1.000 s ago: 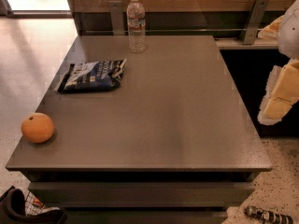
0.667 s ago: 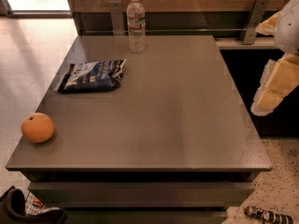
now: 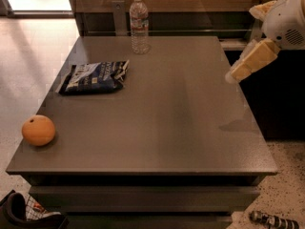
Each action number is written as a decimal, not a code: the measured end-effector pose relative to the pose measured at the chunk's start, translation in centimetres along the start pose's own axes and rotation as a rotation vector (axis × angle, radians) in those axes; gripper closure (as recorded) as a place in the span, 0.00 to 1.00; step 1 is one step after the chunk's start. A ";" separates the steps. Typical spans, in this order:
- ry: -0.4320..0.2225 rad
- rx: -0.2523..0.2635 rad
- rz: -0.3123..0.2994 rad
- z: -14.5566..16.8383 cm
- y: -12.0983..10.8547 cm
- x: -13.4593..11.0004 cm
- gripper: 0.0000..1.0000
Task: Move water bottle near orange
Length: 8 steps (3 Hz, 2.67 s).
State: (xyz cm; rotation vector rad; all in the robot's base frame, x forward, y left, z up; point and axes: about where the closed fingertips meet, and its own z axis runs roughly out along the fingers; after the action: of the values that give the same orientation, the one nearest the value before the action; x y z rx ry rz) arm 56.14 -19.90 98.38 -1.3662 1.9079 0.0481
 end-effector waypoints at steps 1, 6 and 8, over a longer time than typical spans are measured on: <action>-0.247 0.109 0.036 2.5 -5.0 -3.7 0.00; -0.545 0.076 0.283 13.2 -8.8 -12.3 0.00; -0.622 0.051 0.354 21.6 -12.6 -16.0 0.00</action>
Offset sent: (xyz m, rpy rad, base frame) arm 0.1228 0.0676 0.0449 0.5797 -0.2501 0.0074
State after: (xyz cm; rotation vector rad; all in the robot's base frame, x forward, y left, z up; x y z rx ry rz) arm 80.54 -3.02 97.70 -0.8274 1.5702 0.5315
